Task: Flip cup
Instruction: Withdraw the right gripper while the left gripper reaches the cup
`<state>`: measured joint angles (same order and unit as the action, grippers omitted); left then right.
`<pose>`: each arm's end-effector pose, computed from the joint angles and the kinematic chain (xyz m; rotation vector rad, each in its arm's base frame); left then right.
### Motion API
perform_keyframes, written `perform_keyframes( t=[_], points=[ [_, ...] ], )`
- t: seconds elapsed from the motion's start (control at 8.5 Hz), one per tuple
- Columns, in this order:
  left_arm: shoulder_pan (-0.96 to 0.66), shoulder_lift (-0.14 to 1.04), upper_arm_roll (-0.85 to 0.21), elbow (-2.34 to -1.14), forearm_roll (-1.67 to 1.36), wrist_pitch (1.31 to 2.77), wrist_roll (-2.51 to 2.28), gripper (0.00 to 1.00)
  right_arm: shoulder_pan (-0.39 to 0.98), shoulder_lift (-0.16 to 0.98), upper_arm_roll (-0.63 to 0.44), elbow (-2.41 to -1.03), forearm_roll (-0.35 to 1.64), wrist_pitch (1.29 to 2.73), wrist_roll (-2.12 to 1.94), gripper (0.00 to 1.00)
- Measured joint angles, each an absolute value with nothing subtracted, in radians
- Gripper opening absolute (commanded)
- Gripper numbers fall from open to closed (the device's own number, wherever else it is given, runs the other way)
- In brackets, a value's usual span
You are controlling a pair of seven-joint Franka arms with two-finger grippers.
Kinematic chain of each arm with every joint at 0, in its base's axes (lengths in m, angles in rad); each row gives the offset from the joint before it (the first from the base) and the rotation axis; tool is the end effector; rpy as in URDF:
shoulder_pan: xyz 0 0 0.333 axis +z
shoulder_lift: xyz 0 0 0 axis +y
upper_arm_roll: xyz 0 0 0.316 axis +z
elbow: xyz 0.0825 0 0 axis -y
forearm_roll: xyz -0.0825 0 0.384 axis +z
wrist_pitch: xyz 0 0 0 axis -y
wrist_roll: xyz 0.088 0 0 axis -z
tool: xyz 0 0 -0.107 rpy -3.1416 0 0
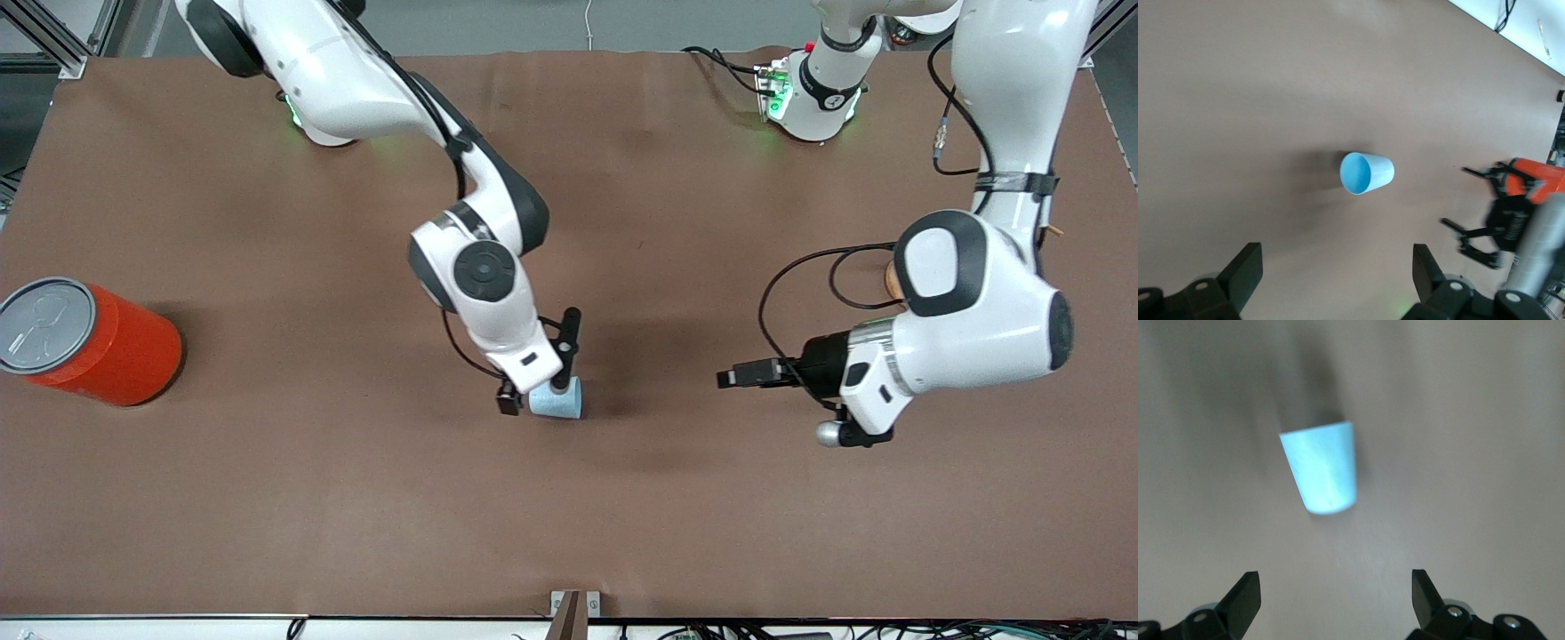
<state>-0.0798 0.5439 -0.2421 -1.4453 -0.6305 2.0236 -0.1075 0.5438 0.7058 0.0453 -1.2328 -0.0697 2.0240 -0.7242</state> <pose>0.6771 -0.2277 0.3993 2.4481 0.1191 -0.1374 0.6328 0.4073 0.3602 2.4389 1.9106 0.1295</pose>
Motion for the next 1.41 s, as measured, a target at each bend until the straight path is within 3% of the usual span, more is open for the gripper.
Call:
perform_keyframes(
  t=[0.59,0.94,1.41],
  points=[
    [-0.095,0.737,-0.361,-1.453,-0.798,2.214,0.069,0.99,0.203,0.385,0.04,-1.441,0.008,1.896,-0.706,1.0],
    [-0.134,0.805,-0.362,-1.461,-1.001,2.242,0.252,0.99,-0.039,0.289,0.037,-1.472,0.065,1.78,-0.69,1.0],
    [-0.161,0.892,-0.364,-1.49,-1.235,2.242,0.48,0.99,-0.102,0.186,0.05,-1.492,0.073,1.643,-0.337,1.0]
  ],
)
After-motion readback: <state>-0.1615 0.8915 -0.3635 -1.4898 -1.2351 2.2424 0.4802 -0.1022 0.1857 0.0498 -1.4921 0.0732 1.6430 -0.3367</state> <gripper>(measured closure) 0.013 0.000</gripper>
